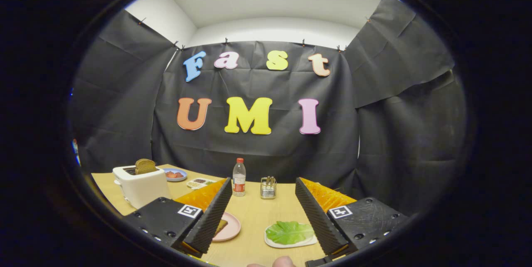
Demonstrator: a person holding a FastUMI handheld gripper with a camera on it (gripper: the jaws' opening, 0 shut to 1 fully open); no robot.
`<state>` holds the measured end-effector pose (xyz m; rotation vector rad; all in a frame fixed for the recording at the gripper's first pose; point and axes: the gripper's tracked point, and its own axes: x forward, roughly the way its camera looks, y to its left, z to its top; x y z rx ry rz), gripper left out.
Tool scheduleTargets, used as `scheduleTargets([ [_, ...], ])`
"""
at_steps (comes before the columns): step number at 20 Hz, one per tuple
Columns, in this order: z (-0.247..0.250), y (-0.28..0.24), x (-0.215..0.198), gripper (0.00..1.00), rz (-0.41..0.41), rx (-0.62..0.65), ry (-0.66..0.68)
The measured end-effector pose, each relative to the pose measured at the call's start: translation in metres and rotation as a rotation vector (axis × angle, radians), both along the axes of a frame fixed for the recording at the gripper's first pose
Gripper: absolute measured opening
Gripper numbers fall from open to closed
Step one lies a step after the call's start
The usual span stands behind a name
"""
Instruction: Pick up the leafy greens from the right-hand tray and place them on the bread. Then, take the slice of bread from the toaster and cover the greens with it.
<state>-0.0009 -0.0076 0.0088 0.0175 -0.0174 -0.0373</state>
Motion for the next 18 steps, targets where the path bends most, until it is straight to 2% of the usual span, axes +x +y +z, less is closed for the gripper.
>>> scheduleTargets([
  [12,0.000,-0.010,0.010,0.95,-0.001,0.024,0.010],
  [18,-0.020,-0.057,0.025,0.95,-0.050,0.010,0.016],
])
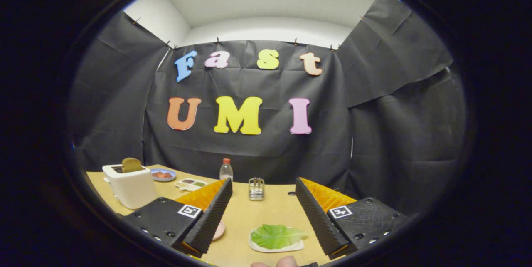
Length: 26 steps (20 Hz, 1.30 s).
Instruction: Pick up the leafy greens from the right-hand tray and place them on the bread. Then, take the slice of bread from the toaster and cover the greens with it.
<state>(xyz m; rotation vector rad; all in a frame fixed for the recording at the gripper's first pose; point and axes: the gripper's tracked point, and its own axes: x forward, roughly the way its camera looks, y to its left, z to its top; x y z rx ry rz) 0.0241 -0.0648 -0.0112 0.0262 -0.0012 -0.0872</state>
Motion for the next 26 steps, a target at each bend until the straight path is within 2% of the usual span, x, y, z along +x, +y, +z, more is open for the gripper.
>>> scheduleTargets([
  [4,-0.057,-0.043,0.016,0.95,-0.001,0.049,0.124],
  [8,-0.113,-0.079,0.036,0.95,-0.006,0.166,0.259],
  [10,-0.143,-0.082,0.048,0.95,0.009,0.246,0.332],
  [18,-0.233,-0.090,0.083,0.96,-0.038,0.602,0.566],
  [26,-0.251,-0.086,0.094,0.64,-0.075,0.744,0.617],
])
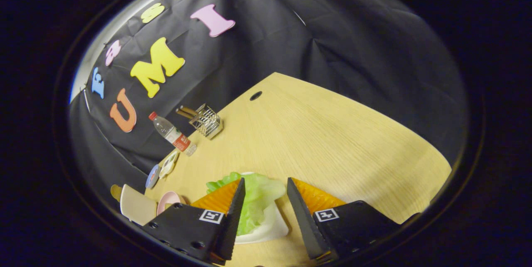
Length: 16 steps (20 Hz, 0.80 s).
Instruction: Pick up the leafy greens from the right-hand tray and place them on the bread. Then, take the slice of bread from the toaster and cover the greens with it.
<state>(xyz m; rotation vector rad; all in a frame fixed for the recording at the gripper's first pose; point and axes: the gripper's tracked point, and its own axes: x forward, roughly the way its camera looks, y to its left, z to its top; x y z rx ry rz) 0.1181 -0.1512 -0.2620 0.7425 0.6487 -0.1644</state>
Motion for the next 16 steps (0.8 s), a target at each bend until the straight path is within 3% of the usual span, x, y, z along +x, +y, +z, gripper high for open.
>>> scheduleTargets([
  [4,-0.008,-0.007,0.004,0.36,-0.030,0.038,0.030],
  [6,-0.005,-0.012,0.006,0.34,-0.039,0.014,0.010],
  [7,-0.002,-0.015,0.003,0.02,-0.027,-0.001,0.004],
  [16,0.069,0.008,0.004,0.00,0.008,0.018,-0.185],
])
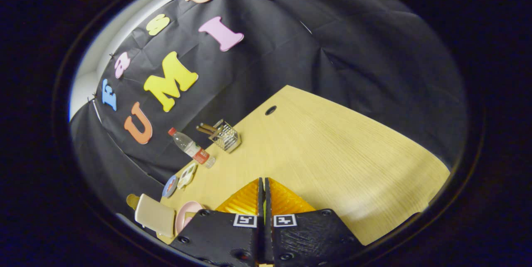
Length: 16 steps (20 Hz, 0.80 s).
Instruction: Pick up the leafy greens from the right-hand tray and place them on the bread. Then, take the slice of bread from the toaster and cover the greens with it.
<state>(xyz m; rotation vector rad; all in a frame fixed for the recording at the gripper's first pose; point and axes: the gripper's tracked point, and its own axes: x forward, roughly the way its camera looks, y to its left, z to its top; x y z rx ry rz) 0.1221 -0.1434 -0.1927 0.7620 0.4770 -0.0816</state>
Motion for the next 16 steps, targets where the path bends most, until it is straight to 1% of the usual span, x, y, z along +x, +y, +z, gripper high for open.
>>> scheduleTargets([
  [4,0.049,0.032,-0.002,0.00,0.012,0.010,-0.095],
  [9,0.089,0.090,-0.001,0.00,0.070,-0.012,-0.158],
  [13,0.109,0.147,0.005,0.00,0.138,-0.029,-0.195],
  [16,0.118,0.193,0.011,0.00,0.197,0.011,-0.209],
])
